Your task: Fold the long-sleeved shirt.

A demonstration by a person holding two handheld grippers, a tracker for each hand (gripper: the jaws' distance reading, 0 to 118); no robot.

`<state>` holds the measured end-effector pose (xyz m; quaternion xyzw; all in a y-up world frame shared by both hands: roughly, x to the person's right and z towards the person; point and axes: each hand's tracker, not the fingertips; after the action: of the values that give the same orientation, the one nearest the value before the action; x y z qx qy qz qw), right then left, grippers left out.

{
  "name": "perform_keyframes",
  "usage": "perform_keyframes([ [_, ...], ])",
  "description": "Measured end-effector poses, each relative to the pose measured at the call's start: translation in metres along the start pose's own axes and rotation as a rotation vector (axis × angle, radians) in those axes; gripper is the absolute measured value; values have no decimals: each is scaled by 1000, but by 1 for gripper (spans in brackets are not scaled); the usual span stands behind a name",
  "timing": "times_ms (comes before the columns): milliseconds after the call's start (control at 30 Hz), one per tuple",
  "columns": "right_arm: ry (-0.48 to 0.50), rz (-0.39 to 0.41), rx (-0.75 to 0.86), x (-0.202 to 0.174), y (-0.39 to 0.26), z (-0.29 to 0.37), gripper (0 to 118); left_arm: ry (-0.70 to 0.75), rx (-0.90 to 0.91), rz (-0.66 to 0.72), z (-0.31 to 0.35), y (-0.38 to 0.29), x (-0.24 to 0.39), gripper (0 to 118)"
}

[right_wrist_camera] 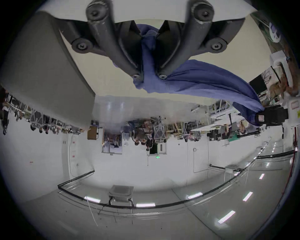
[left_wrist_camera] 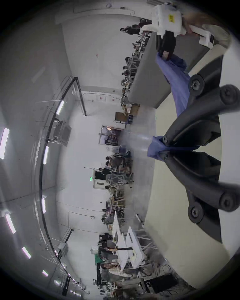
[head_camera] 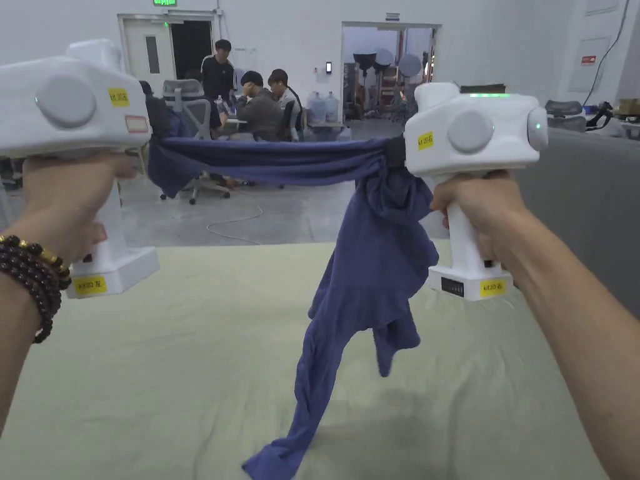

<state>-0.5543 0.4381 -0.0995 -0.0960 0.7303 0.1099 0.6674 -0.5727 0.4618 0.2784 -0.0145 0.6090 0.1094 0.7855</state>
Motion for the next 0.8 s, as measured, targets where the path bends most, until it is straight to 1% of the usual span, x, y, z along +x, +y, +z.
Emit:
perform_keyframes([
  [67,2,-41,-70,3,-44,-17,8,4,-49,26,-12,-40,-9,1],
  [133,3,-66,-163,6,-97,-38,8,3,-121,52,-24,-94,-16,1],
  [200,-13,-83,-263,7,-151,-61,8,13,-223,76,-39,-145,-23,1],
  [233,-21,-106,-311,6,-176,-70,8,14,-275,85,-46,-172,-26,1],
  [333,4,-148,-389,0,-236,-75,8,55,-393,98,-53,-238,-30,1],
  [400,-1,-141,-407,-4,-255,-73,8,69,-435,128,-47,-261,-33,1],
  [467,-6,-131,-395,-7,-262,-59,8,70,-423,151,-33,-275,-35,1],
  [533,9,-157,-346,-14,-273,-24,8,87,-399,146,-2,-287,-32,1],
  [600,25,-130,-326,-24,-291,14,8,84,-385,145,33,-304,-28,1],
  [633,20,-123,-328,-29,-302,33,8,60,-397,145,49,-314,-28,1],
  [733,24,-117,-399,-43,-348,83,8,55,-439,130,102,-354,-21,1],
  [767,24,-120,-440,-48,-365,94,8,36,-473,146,116,-371,-22,1],
  [800,23,-119,-490,-52,-381,101,8,49,-510,192,122,-388,-28,1],
])
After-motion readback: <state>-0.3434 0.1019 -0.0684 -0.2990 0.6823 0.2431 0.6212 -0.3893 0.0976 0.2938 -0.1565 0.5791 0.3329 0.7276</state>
